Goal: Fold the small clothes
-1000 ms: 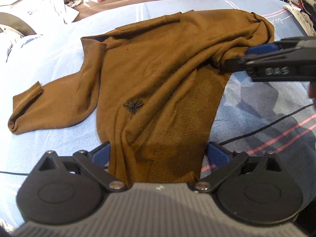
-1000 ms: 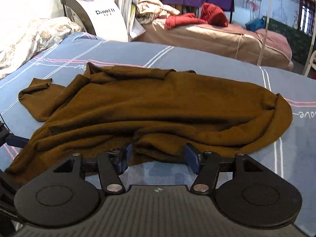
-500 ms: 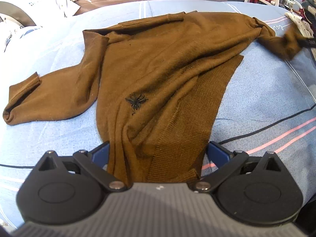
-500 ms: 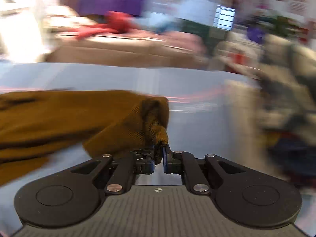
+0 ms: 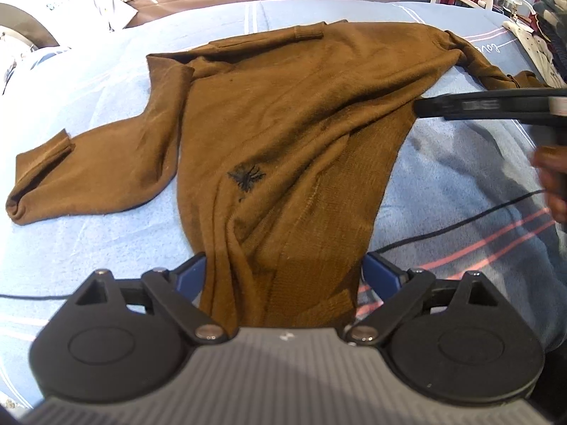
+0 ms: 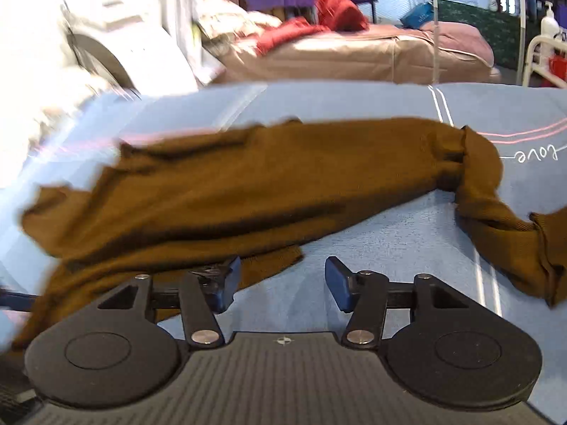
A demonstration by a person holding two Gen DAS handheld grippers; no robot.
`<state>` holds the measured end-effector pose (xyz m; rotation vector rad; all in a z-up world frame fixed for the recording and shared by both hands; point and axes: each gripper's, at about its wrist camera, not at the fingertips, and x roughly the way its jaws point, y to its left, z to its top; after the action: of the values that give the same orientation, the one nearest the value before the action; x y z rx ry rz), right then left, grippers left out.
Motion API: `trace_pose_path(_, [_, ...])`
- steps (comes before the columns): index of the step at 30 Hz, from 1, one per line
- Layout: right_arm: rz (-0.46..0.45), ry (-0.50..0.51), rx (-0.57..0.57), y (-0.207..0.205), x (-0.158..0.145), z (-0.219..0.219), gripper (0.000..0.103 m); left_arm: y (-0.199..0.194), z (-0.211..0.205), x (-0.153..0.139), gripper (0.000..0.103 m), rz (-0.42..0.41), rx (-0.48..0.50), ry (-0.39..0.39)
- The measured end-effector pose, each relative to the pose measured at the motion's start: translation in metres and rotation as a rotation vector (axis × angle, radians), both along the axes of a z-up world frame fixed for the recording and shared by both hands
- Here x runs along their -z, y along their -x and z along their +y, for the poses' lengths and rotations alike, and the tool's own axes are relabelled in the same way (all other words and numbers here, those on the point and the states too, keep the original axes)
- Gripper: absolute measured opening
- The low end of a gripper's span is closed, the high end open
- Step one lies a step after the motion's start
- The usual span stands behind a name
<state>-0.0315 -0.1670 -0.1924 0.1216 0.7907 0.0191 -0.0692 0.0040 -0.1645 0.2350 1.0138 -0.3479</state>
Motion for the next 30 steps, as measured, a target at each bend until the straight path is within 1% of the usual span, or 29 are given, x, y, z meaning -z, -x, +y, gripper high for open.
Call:
trace_pose_path(2, [-0.031, -0.022, 0.004, -0.008, 0.002, -0.001, 0.090, 0.002, 0.005, 0.001, 0.096, 0.002, -0.012, 0.002])
trace_pose_path(3, [-0.017, -0.022, -0.003, -0.013, 0.004, -0.001, 0.089, 0.002, 0.007, 0.003, 0.096, 0.005, -0.021, 0.001])
trace_pose_path(4, [-0.005, 0.001, -0.013, -0.012, 0.003, -0.003, 0.066, 0.002, 0.010, 0.004, 0.096, 0.013, -0.024, 0.009])
trace_pose_path(5, [0.017, 0.007, -0.025, -0.011, 0.001, 0.001, 0.001, 0.001, 0.014, 0.005, 0.097, 0.017, -0.029, 0.030])
trace_pose_path(6, [0.030, -0.017, -0.029, -0.009, -0.002, 0.000, 0.005, 0.000, 0.016, 0.006, 0.097, 0.018, -0.037, 0.044])
trace_pose_path(8, [0.043, -0.096, -0.019, 0.006, -0.008, -0.007, 0.003, 0.000, 0.018, 0.007, 0.094, 0.003, -0.044, 0.048])
trace_pose_path(10, [0.051, -0.192, 0.008, 0.025, -0.017, -0.014, 0.003, 0.002, 0.018, 0.007, 0.081, -0.024, -0.033, 0.033])
trace_pose_path(12, [0.067, -0.269, 0.034, 0.052, -0.030, -0.030, 0.003, 0.003, 0.018, 0.004, 0.047, -0.047, -0.023, 0.019])
trace_pose_path(13, [0.078, -0.295, 0.043, 0.065, -0.037, -0.035, 0.003, 0.002, 0.019, 0.001, 0.038, -0.052, -0.015, 0.014])
trace_pose_path(14, [0.091, -0.306, 0.050, 0.079, -0.044, -0.044, 0.003, 0.001, 0.021, -0.001, 0.025, -0.044, -0.007, 0.021])
trace_pose_path(15, [0.107, -0.314, 0.059, 0.092, -0.051, -0.050, 0.003, -0.001, 0.025, -0.003, 0.020, -0.027, -0.003, 0.032])
trace_pose_path(17, [0.141, -0.340, 0.066, 0.120, -0.064, -0.063, 0.003, -0.001, 0.034, -0.009, 0.018, 0.002, 0.006, 0.066])
trace_pose_path(19, [0.171, -0.330, 0.074, 0.143, -0.070, -0.068, 0.002, 0.004, 0.041, -0.015, 0.017, 0.033, 0.027, 0.103])
trace_pose_path(21, [0.210, -0.313, 0.083, 0.163, -0.071, -0.068, 0.002, 0.014, 0.047, -0.020, 0.017, 0.064, 0.057, 0.134])
trace_pose_path(23, [0.259, -0.301, 0.096, 0.179, -0.065, -0.064, 0.002, 0.026, 0.048, -0.023, 0.017, 0.091, 0.089, 0.133])
trace_pose_path(26, [0.317, -0.286, 0.087, 0.190, -0.054, -0.051, 0.002, 0.042, 0.048, -0.021, 0.017, 0.117, 0.125, 0.097])
trace_pose_path(28, [0.356, -0.274, 0.071, 0.195, -0.048, -0.043, 0.002, 0.050, 0.049, -0.013, 0.023, 0.133, 0.123, 0.066])
trace_pose_path(29, [0.375, -0.253, 0.059, 0.197, -0.045, -0.039, 0.003, 0.052, 0.051, -0.011, 0.031, 0.141, 0.113, 0.047])
trace_pose_path(30, [0.395, -0.221, 0.044, 0.197, -0.043, -0.036, 0.003, 0.056, 0.052, -0.011, 0.043, 0.145, 0.104, 0.031])
